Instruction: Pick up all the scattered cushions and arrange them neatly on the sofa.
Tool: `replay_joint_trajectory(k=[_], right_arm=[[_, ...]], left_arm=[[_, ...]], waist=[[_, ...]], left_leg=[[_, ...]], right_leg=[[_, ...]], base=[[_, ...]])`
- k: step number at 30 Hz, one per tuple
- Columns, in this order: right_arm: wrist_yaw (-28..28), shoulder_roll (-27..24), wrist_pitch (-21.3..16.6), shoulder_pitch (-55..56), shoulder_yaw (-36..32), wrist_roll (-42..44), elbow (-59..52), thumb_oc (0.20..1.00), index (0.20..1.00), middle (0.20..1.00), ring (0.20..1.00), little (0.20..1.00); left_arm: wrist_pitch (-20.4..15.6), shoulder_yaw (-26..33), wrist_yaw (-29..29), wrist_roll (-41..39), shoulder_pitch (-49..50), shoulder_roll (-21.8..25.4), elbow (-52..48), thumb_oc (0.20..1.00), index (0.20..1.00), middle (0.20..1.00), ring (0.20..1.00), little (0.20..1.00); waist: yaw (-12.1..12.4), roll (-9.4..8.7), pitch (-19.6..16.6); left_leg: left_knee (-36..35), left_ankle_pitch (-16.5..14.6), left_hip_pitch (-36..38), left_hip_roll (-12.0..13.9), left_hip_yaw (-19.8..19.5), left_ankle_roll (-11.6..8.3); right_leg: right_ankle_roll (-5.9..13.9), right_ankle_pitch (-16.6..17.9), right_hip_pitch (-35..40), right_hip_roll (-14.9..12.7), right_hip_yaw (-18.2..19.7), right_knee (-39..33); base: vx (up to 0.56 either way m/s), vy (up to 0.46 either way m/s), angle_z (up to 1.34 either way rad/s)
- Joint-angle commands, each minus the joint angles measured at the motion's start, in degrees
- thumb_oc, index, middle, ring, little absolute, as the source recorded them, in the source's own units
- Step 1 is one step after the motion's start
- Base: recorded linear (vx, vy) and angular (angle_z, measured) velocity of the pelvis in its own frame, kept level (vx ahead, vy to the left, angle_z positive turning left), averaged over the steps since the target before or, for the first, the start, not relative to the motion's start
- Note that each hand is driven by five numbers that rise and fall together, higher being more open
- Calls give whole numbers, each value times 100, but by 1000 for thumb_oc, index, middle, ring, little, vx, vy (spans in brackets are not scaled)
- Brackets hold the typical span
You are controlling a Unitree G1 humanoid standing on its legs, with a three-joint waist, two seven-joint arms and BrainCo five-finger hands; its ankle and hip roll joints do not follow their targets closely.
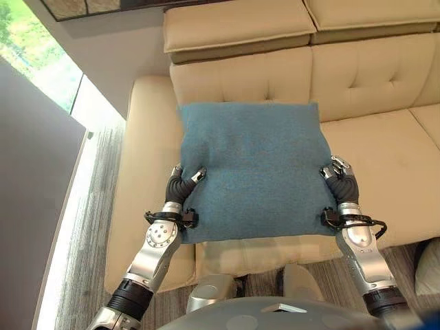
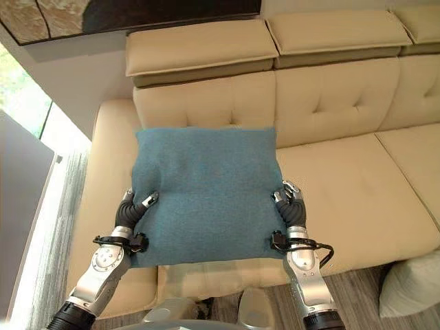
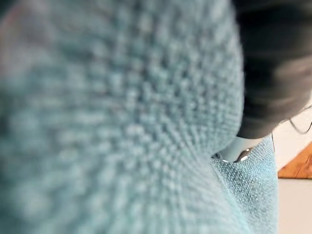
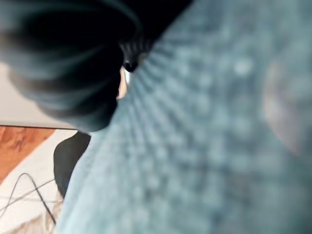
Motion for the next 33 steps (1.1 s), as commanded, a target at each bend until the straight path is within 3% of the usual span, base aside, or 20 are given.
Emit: replay_joint_trajectory(k=[1,5,10,16,20,24,33], right_arm=[[142,14,-459,-358,58,-12,-527,200,200,200,200,200],[77,-54,-407,-394,21,-222,-442,200,200,200,200,200],[-51,-183,-346,-391,-30,-424,-425,200,200,200,200,200],[-306,-425,-304,-684,5,-763,-353,200,200,200,200,200],[-920,-724,-332,-1826,311,-1228,-163,200,200,200,200,200],[-1612,-897,-275,-3712,885,-1479,675,200,200,200,200,200],[-2658,-1189,-161,-6104,1309,-2034,1869,200,200,200,200,200]], left_arm=[[-528,24,-216,91,-311,-175,-552,200,200,200,200,200],[-538,-23,-223,92,-344,-244,-515,200,200,200,200,200],[-495,-94,-126,99,-473,-303,-424,200,200,200,200,200],[-497,-207,82,173,-826,-352,-289,200,200,200,200,200],[-609,-552,507,493,-1992,-345,66,200,200,200,200,200],[-825,-868,1217,686,-3964,-197,910,200,200,200,200,200],[-993,-1255,1807,722,-6370,177,2427,200,200,200,200,200]], waist=[[-182,-132,-174],[-132,-219,-330],[-116,-269,-504],[-111,-334,-458],[-139,-329,-160],[-216,-313,-214],[-245,-190,-185]], left_leg=[[384,-775,-41,88,-186,-188],[204,-810,109,141,-194,-253],[-85,-731,288,288,-280,-375],[-319,-556,234,416,-431,-506],[-391,-172,-801,491,-634,-673],[-391,235,-2148,412,-648,-882],[-391,484,-3085,473,-547,-1026]], right_leg=[[79,1170,423,28,-160,-1465],[93,1321,718,-28,-250,-1957],[15,1267,1060,45,-421,-2279],[-66,1211,1105,130,-624,-2446],[-147,1371,236,194,-816,-2575],[-96,1732,-870,252,-870,-2793],[-33,1926,-1880,234,-819,-2781]], base=[[131,-89,1],[119,-107,32],[124,-118,22],[-10,-99,22],[-316,-148,52],[-225,-61,28],[-41,20,-13]])
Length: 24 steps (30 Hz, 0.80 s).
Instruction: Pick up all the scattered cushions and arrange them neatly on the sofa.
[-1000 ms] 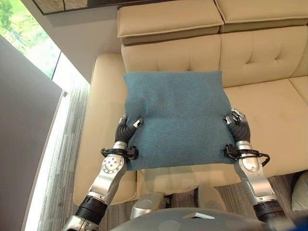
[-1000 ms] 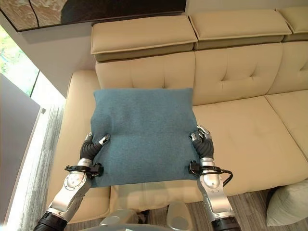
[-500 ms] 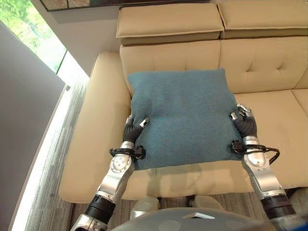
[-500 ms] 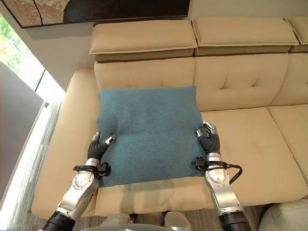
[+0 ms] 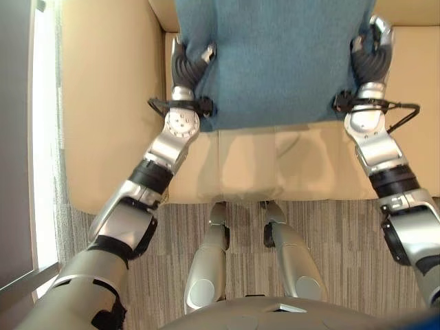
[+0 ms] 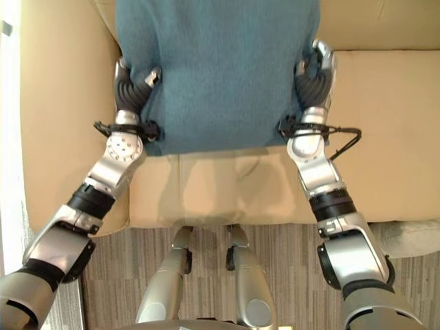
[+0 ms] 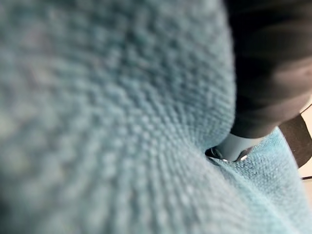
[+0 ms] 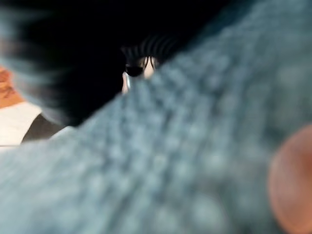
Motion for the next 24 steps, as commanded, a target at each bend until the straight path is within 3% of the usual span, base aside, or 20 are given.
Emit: replay_joint_trajectory(k=[1,8,12,19,20,21,24], right_arm=[[-477,75,-483,-892,680,-790,-288,200,200,200,200,200],[-1115,-324,-181,-2087,1236,-1405,403,200,200,200,200,200],[-1144,-372,-103,-2639,1573,-1209,1018,200,200,200,200,200],[-516,-200,51,-3646,2567,-341,2370,200,200,200,200,200],[-439,-192,68,-3631,2594,-274,2412,200,200,200,200,200],[-318,-210,97,-3665,2686,-158,2510,200,200,200,200,200],[-36,-141,101,-3622,2843,133,2814,200,200,200,200,200]], left_arm=[[-791,-378,232,529,-820,-115,27,200,200,200,200,200],[-712,-529,907,961,-1779,52,692,200,200,200,200,200],[-606,-818,760,798,-2364,43,1408,200,200,200,200,200],[-203,-1482,56,331,-3605,77,2905,200,200,200,200,200],[-179,-1495,31,345,-3612,92,2906,561,561,561,561,561],[-142,-1557,5,359,-3658,113,2952,1000,1000,1000,1000,1000],[-56,-1601,-120,307,-3618,42,3153,1000,1000,1000,1000,1000]], waist=[[55,-302,-729],[73,-281,-759],[65,-278,-782],[67,-247,-708],[69,-236,-702],[64,-226,-699],[60,-210,-688]], left_leg=[[-3,-673,177,-279,216,-66],[-3,-652,-235,-248,195,-87],[-3,-607,-495,-254,183,-98],[-3,-466,-982,-263,171,-113],[-3,-460,-1006,-266,171,-114],[-3,-455,-1034,-271,178,-112],[-3,-431,-1064,-283,188,-109]], right_leg=[[688,-430,73,-370,288,-63],[735,-407,-399,-377,371,-51],[760,-365,-663,-366,399,-53],[806,-242,-1179,-314,437,-62],[808,-238,-1208,-310,435,-63],[808,-230,-1241,-305,439,-62],[806,-198,-1287,-304,437,-69]], base=[[0,0,0],[38,-1,2],[12,-11,3],[-13,-17,-5],[1,-1,-5],[0,7,-4],[-3,10,-4]])
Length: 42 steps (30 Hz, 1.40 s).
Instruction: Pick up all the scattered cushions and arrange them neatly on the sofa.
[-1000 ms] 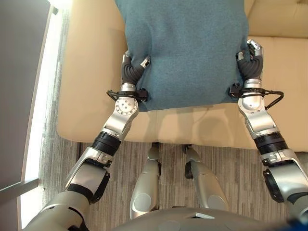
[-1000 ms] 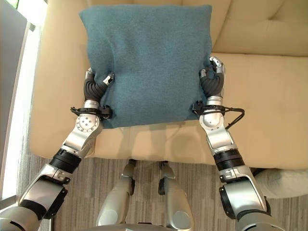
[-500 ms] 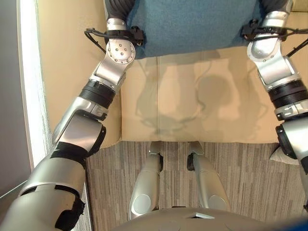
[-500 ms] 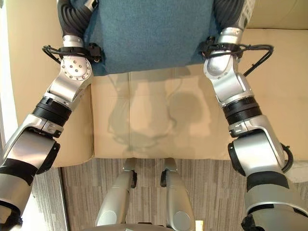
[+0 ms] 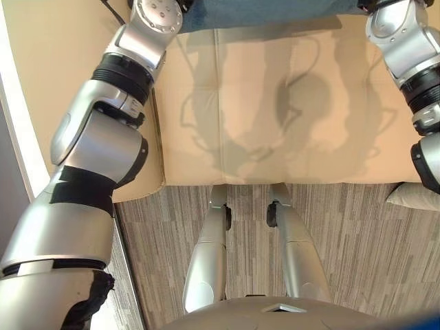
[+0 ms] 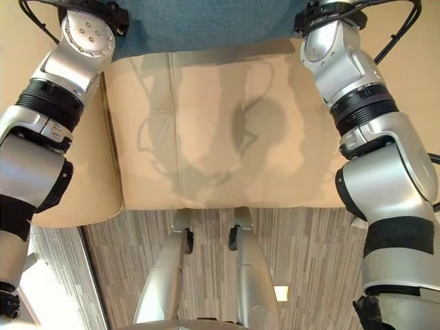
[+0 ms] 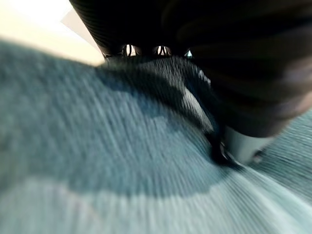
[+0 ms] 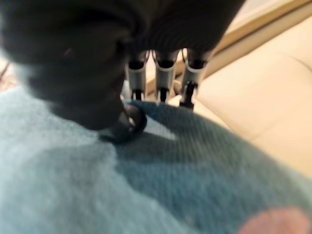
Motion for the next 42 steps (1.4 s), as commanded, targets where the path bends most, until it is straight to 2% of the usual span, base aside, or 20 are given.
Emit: replay_joint_trajectory(k=[1,3,10,16,19,20,23,26,28,30,31,32,34,35,38,40,42], right_arm=[[412,694,-205,-90,355,413,321,445,445,445,445,445],[485,754,-150,33,374,461,433,1000,1000,1000,1000,1000],[544,814,-101,235,375,404,621,1000,1000,1000,1000,1000],[598,664,-107,398,297,439,661,1000,1000,1000,1000,1000],[730,241,-113,754,9,666,630,1000,1000,1000,1000,1000],[733,-9,-139,1008,-234,767,461,1000,1000,1000,1000,1000],[722,-362,-244,1528,-684,843,183,1000,1000,1000,1000,1000],[794,-719,-395,2717,-1542,728,-447,1000,1000,1000,1000,1000],[857,-682,-447,3647,-2097,542,-892,1000,1000,1000,1000,1000],[961,-512,-465,4555,-2594,312,-1217,1000,1000,1000,1000,1000],[962,-510,-452,4598,-2611,301,-1252,1000,1000,1000,1000,1000],[1072,-220,-453,5431,-2971,78,-1453,1000,1000,1000,1000,1000],[1205,35,-440,6256,-3274,-82,-1580,1000,1000,1000,1000,1000],[1377,254,-393,6943,-3459,-316,-1727,1000,1000,1000,1000,1000],[1650,541,-355,7665,-3564,-586,-1718,1000,1000,1000,1000,1000],[1732,624,-335,7897,-3535,-657,-1696,1000,1000,1000,1000,1000],[1968,849,-356,8206,-3347,-763,-1494,1000,1000,1000,1000,1000]], left_arm=[[-110,-235,-228,4,-238,-537,294,1000,1000,1000,1000,1000],[-41,-130,-258,-77,-96,-643,392,1000,1000,1000,1000,1000],[28,59,-326,-121,276,-792,549,1000,1000,1000,1000,1000],[49,153,-366,-83,541,-677,576,1000,1000,1000,1000,1000],[-85,585,-527,-588,937,25,588,1000,1000,1000,1000,1000],[-175,838,-568,-804,1193,395,453,1000,1000,1000,1000,1000],[-315,1185,-578,-941,1695,840,164,1000,1000,1000,1000,1000],[-441,1698,-529,-475,2849,1231,-816,1000,1000,1000,1000,1000],[-496,2132,-504,-193,3844,1128,-1604,1000,1000,1000,1000,1000],[-509,2526,-549,84,4785,794,-2172,1000,1000,1000,1000,1000],[-493,2532,-541,98,4823,790,-2209,1000,1000,1000,1000,1000],[-482,2800,-674,250,5729,353,-2679,1000,1000,1000,1000,1000],[-426,2991,-866,418,6606,-2,-2952,1000,1000,1000,1000,1000],[-375,3223,-1051,528,7430,-240,-3167,1000,1000,1000,1000,1000],[-272,3318,-1377,704,8348,-448,-3177,1000,1000,1000,1000,1000],[-219,3330,-1515,641,8593,-564,-3083,1000,1000,1000,1000,1000],[-72,3185,-1778,905,9034,-642,-2663,1000,1000,1000,1000,1000]], waist=[[-70,-209,-683],[-76,-208,-669],[-71,-222,-659],[-72,-243,-675],[-50,-275,-721],[-41,-283,-742],[-30,-290,-789],[-46,-303,-832],[-40,-325,-845],[-52,-359,-862],[-60,-361,-876],[-47,-400,-876],[-36,-428,-875],[-21,-447,-856],[-16,-471,-865],[-8,-468,-863],[7,-473,-878]], left_leg=[[-112,-568,343,-226,66,-127],[-112,-561,322,-238,61,-128],[-112,-549,289,-246,52,-119],[-112,-540,318,-246,42,-132],[-112,-561,440,-239,40,-140],[-112,-583,510,-232,46,-145],[-112,-614,604,-220,54,-148],[-112,-688,838,-204,58,-151],[-112,-760,1056,-202,62,-149],[-112,-846,1284,-214,74,-146],[-112,-814,1270,-227,67,-142],[-112,-942,1586,-217,95,-128],[-112,-1015,1885,-230,99,-113],[-112,-1096,2192,-249,135,-75],[-112,-1139,2599,-241,168,-17],[-112,-1167,2779,-221,187,5],[-112,-1224,3208,-182,234,90]], right_leg=[[703,-108,357,-207,248,-640],[698,-93,323,-214,233,-641],[689,-78,277,-207,230,-645],[686,-85,300,-193,219,-642],[681,-104,427,-181,203,-643],[675,-116,488,-185,192,-643],[671,-141,595,-193,181,-647],[664,-196,858,-211,133,-647],[651,-237,1103,-223,105,-652],[631,-303,1355,-227,74,-659],[636,-280,1346,-240,67,-661],[605,-371,1674,-239,35,-661],[597,-443,1998,-248,8,-661],[595,-494,2326,-254,-4,-661],[598,-571,2785,-290,-59,-661],[591,-618,2960,-287,-85,-661],[581,-702,3415,-251,-66,-661]], base=[[1,6,-3],[1,-2,-2],[-2,4,3],[0,0,0],[1,-4,-1],[1,3,-4],[3,2,-1],[25,-1,10],[38,-23,6],[22,-12,1],[50,-8,1],[40,0,1],[71,-8,3],[78,0,5],[51,10,4],[36,10,18],[43,8,5]])
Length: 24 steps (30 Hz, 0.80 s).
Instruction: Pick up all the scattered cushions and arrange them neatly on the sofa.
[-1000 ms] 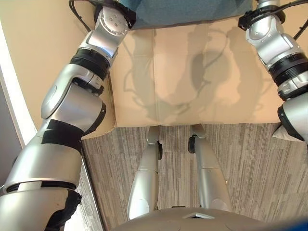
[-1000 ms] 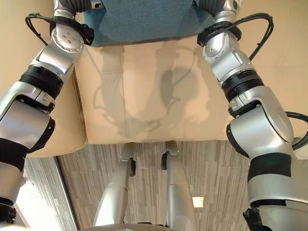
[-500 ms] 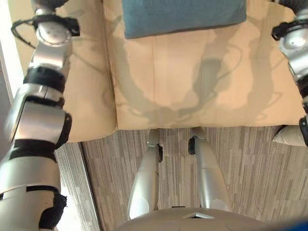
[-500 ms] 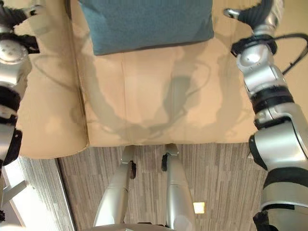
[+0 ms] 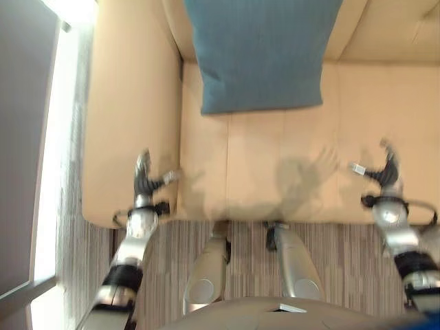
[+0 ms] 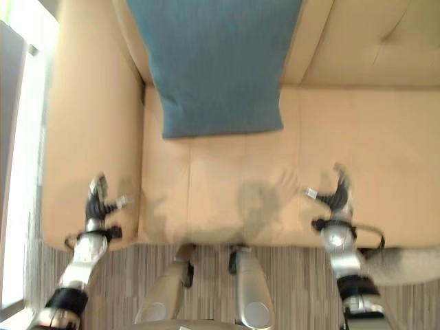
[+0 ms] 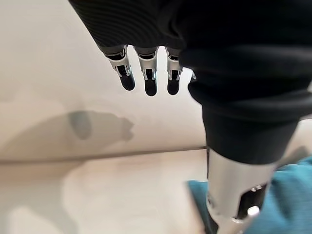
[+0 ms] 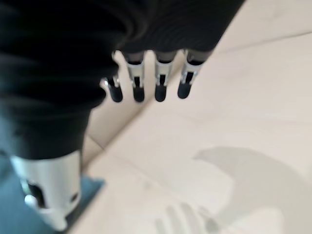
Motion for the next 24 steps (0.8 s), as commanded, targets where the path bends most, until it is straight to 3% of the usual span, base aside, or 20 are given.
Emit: replay_joint_trajectory(k=[1,12,22,24], right_arm=[[275,-19,-163,-254,232,-304,363,1000,1000,1000,1000,1000],[563,492,-47,-17,994,-761,2385,1000,1000,1000,1000,1000],[628,683,140,99,931,-664,3389,1000,1000,1000,1000,1000],[639,683,184,55,961,-602,3555,1000,1000,1000,1000,1000]], left_arm=[[18,-236,-411,492,-353,212,617,1000,1000,1000,1000,1000],[303,-600,-547,1591,-392,-283,3326,1000,1000,1000,1000,1000],[493,-501,-611,1707,-297,-456,4038,1000,1000,1000,1000,1000],[510,-636,-636,1785,-417,-471,4033,1000,1000,1000,1000,1000]], waist=[[-14,-271,-302],[39,-258,-684],[-2,-264,-736],[30,-382,-517]], left_leg=[[-23,-541,405,-114,253,-24],[-23,-863,1569,-31,402,75],[-23,-932,2027,68,387,56],[886,-1245,1677,-89,245,66]], right_leg=[[431,493,893,-110,9,-1388],[365,179,1994,-9,146,-1308],[258,4,2469,116,301,-1313],[235,72,2357,19,364,-1241]], base=[[26,12,-4],[24,-4,-6],[-7,-47,-4],[-286,-4,20]])
